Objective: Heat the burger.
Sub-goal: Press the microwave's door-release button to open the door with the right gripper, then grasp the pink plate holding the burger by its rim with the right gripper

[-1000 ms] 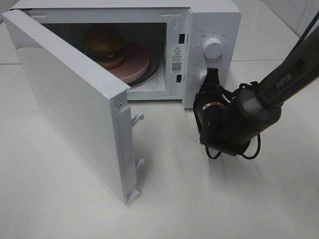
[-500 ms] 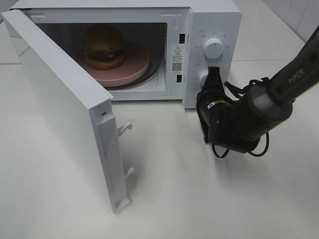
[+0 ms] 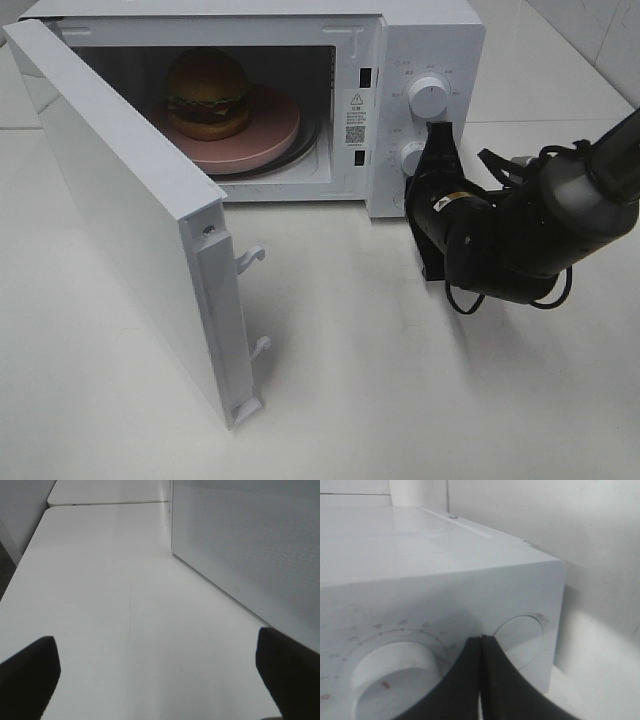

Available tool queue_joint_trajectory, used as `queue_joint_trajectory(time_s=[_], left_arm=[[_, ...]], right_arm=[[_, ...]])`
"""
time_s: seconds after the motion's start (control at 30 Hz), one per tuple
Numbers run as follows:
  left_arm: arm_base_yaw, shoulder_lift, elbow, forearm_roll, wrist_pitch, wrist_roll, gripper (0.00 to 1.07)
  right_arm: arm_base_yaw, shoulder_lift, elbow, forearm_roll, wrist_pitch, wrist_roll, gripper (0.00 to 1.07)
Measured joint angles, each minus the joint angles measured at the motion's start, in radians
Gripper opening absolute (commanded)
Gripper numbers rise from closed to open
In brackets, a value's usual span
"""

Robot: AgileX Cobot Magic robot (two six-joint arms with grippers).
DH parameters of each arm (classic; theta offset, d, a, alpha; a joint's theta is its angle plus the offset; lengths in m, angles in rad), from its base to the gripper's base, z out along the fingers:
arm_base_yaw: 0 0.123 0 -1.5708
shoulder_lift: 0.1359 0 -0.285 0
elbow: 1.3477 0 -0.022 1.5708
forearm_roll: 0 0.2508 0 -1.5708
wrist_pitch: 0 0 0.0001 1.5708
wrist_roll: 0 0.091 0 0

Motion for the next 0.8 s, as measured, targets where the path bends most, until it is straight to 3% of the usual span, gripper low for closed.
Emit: queue_joint_trajectory(time_s=[0.47,0.8], left_arm=[[0.0,0.0,0.0,0.0,0.0,0.0,1.0],[0.0,0.0,0.0,0.0,0.0,0.0,1.0]], right_arm=[[0.0,-0.116,0.147,-0.047,0.077,-0.012,0.0],[-0.001,-0.282,0.206,-0.047,0.259,-0.34,0.0]])
